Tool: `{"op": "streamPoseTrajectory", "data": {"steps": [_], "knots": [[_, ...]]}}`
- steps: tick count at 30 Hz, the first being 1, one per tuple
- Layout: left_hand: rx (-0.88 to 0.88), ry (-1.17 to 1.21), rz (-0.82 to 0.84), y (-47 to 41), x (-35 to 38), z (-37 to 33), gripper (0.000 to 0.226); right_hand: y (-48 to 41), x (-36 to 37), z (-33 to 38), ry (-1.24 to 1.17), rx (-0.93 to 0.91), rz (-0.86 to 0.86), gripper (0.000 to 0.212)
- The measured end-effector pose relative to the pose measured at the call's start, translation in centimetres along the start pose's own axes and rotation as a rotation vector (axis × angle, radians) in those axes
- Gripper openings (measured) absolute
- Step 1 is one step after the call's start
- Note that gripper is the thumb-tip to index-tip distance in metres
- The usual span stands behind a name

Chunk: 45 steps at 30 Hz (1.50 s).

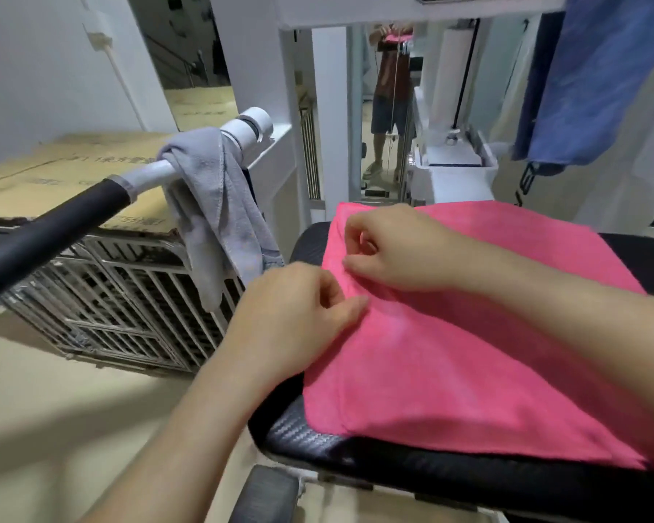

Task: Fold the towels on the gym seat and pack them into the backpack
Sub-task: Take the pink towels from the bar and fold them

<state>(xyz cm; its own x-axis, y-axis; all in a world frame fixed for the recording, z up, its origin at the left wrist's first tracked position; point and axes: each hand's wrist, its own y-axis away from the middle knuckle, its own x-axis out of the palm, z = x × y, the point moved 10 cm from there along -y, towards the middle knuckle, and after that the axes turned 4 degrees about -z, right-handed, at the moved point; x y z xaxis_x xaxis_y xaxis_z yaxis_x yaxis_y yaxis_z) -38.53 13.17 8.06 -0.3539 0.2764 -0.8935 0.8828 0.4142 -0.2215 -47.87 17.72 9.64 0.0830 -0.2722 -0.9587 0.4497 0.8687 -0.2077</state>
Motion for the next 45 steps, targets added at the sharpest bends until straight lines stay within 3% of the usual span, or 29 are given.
{"op": "streamPoseTrajectory", "data": {"steps": [5, 8, 12, 15, 17, 19, 21, 26, 30, 36, 39, 41, 43, 45], "knots": [[0.028, -0.180, -0.012, 2.8, 1.1, -1.0, 0.057, -3.5, 0.4, -1.6, 0.327, 0.225, -0.013, 0.029], [0.026, -0.083, -0.004, 3.2, 1.1, -0.7, 0.050, -4.4, -0.1, -0.5, 0.454, 0.281, -0.009, 0.034], [0.044, 0.181, -0.025, 3.8, 0.2, -0.1, 0.036, -5.2, -0.1, 1.7, 0.611, 0.210, -0.032, 0.022], [-0.066, 0.511, 0.023, 4.2, 0.4, 1.9, 0.014, -5.0, -1.6, 0.6, 0.516, 0.316, -0.065, 0.019], [-0.088, 0.673, 0.040, 4.7, 0.7, 2.4, 0.011, -4.7, -2.4, -1.1, 0.247, 0.457, -0.047, 0.031], [-0.051, 0.722, 0.016, 5.2, 0.5, 2.4, 0.012, -4.3, -1.8, -2.3, -0.080, 0.565, -0.043, 0.034], [-0.012, 0.708, -0.006, 5.7, 0.2, 2.4, 0.015, -3.8, -0.5, -2.7, -0.230, 0.599, -0.062, 0.036], [0.004, 0.633, 0.036, 6.1, 0.3, 2.5, 0.023, -3.3, 0.5, -3.1, -0.144, 0.548, -0.289, 0.042], [0.003, 0.570, 0.131, 6.5, 0.6, 2.4, 0.027, -2.3, 1.1, 0.0, 0.087, 0.332, -0.442, 0.031], [0.164, 0.185, -0.020, 6.4, -1.1, 1.5, 0.029, -1.4, 1.9, 1.9, 0.207, 0.230, -0.182, 0.033], [0.262, 0.095, -0.121, 6.6, -1.6, 1.2, 0.018, 1.7, 1.4, 2.9, -0.174, 0.183, -0.073, 0.045], [0.459, 0.153, -0.146, 7.6, -1.9, -0.4, 0.012, 5.0, 0.3, 2.8, -0.336, 0.231, -0.114, 0.047], [0.674, 0.212, -0.027, 9.0, -1.1, -1.9, 0.017, 8.8, -1.5, 2.7, -0.242, 0.243, -0.230, 0.037], [0.753, 0.180, 0.072, 9.3, -0.3, -2.0, 0.029, 12.9, -2.7, 2.9, -0.173, 0.251, -0.296, 0.027]]}}
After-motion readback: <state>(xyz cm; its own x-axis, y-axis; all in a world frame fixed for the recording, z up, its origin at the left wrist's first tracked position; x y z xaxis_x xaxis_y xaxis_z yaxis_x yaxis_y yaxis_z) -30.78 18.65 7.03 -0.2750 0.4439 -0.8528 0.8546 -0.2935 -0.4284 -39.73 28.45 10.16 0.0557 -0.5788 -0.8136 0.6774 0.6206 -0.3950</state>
